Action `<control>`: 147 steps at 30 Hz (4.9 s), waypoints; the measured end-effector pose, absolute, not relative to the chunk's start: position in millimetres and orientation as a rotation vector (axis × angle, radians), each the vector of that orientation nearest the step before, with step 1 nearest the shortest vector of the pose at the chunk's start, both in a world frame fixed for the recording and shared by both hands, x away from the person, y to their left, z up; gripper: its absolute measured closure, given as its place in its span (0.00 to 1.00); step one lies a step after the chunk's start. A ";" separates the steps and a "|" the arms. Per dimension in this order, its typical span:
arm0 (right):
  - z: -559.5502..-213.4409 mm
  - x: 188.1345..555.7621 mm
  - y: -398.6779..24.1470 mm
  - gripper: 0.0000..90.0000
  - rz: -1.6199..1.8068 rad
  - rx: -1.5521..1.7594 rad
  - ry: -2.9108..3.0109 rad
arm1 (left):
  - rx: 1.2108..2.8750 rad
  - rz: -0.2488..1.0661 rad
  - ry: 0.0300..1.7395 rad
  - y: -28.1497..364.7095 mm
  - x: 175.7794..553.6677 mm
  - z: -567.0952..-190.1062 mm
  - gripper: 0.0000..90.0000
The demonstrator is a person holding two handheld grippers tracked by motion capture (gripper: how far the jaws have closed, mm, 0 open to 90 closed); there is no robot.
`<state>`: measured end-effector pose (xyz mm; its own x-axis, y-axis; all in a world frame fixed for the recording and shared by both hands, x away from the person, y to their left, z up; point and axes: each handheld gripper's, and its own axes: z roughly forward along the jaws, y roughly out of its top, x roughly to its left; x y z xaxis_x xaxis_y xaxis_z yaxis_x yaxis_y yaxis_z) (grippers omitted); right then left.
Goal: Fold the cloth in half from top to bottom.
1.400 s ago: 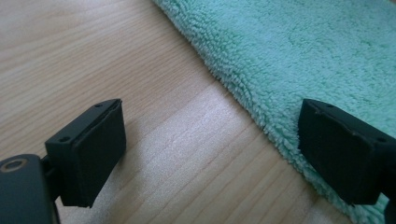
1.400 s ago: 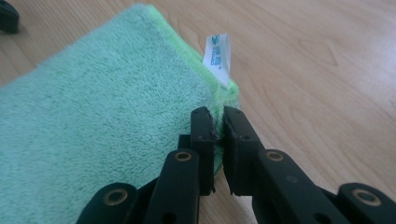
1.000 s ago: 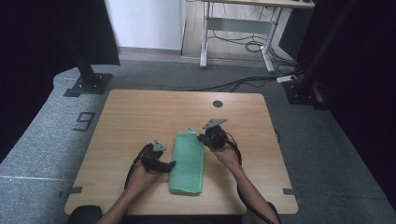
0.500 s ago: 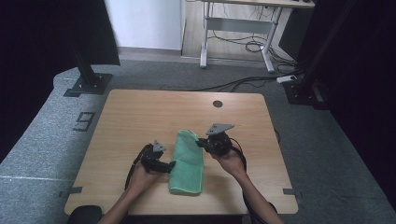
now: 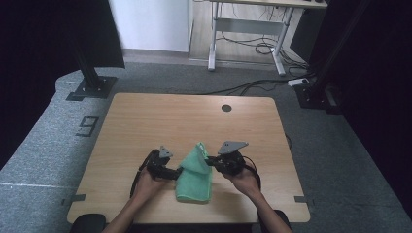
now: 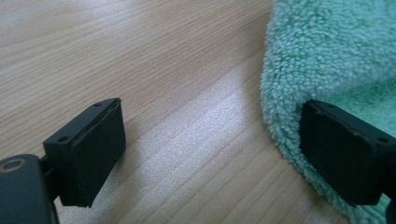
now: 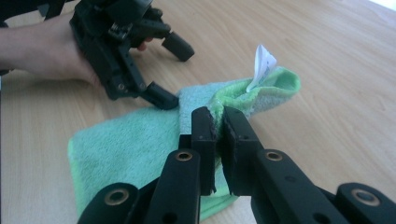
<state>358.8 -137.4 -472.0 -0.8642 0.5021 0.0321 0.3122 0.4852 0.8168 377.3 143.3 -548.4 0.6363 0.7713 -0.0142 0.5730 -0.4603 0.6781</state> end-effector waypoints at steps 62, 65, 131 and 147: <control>-531.6 312.5 -130.3 0.88 1.183 0.662 2.746 | 2.245 0.378 0.952 142.5 367.1 -535.2 0.13; -533.6 312.1 -132.2 0.88 1.163 0.694 2.751 | 2.292 0.391 0.947 138.2 366.6 -539.8 0.13; -542.9 357.0 -142.0 0.90 1.239 0.924 2.648 | 2.417 0.077 0.836 35.4 460.6 -490.2 0.88; -540.5 356.4 -141.8 0.84 1.236 0.898 2.631 | 2.375 0.132 0.807 64.4 433.3 -464.3 0.98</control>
<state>356.4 -141.8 -540.5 -0.8214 0.5493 0.1536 0.4688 0.4969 0.7303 433.3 64.4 -464.3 0.8083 0.5803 -0.0993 0.5184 -0.6217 0.5872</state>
